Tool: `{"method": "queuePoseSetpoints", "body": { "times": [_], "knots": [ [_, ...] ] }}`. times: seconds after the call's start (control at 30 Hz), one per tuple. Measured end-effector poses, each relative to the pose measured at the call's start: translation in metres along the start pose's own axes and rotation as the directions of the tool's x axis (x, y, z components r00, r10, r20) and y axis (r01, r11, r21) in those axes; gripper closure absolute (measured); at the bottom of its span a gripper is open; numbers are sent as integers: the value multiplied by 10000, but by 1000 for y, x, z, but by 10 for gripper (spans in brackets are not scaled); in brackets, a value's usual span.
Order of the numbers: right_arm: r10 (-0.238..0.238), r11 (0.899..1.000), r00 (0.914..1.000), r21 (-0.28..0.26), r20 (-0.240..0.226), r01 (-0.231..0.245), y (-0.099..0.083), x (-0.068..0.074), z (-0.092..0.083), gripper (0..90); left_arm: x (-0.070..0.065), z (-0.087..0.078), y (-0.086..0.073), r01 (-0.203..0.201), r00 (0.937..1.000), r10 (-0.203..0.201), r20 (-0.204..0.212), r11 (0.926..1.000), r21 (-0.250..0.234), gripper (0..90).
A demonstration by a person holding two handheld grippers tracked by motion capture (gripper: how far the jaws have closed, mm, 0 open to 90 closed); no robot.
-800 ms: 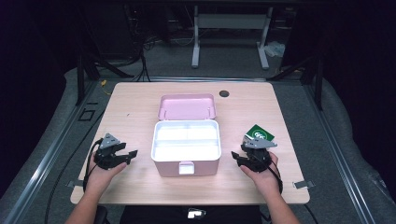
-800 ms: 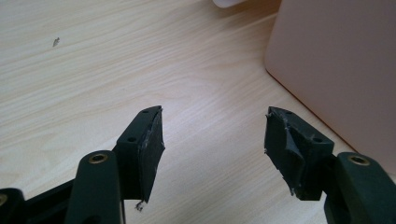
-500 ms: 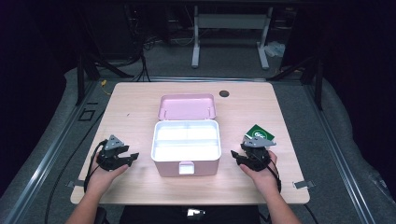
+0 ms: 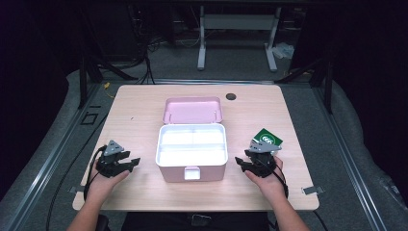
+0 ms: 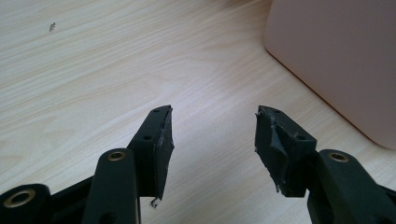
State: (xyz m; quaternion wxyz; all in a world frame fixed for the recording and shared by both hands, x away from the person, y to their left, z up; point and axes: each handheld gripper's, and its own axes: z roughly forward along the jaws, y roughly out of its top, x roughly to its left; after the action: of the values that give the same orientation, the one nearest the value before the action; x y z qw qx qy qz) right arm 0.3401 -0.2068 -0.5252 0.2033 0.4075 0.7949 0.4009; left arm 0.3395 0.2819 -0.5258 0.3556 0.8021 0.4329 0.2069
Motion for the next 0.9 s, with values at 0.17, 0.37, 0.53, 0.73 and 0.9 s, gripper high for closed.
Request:
{"method": "queuePoseSetpoints", "body": {
  "times": [0.17, 0.37, 0.53, 0.73, 0.9],
  "knots": [
    [-28, 10000, 9999, -82, 126, 29, 0, 2, -2, 487, 1, -2, 1, 140, 9999, -139, 32, 9999, -101, 469],
    [13, 10000, 9998, -82, 197, -11, 0, 0, -2, 490, -3, -4, 5, 31, 9997, -32, 257, 10000, 27, 494],
    [70, 9999, 9996, -108, 259, -67, 0, -1, -4, 490, -4, -3, 10, -39, 9951, 21, 992, 9998, 184, 570],
    [-31, 9999, 9996, -141, 263, 35, 0, 2, -7, 491, -3, -4, 14, 175, 9938, -182, 1096, 9998, 73, 580],
    [-49, 9999, 9996, -130, 292, 53, 0, 4, -6, 494, -6, -3, 22, 108, 9932, -115, 1161, 9999, 62, 579]
  ]
}}
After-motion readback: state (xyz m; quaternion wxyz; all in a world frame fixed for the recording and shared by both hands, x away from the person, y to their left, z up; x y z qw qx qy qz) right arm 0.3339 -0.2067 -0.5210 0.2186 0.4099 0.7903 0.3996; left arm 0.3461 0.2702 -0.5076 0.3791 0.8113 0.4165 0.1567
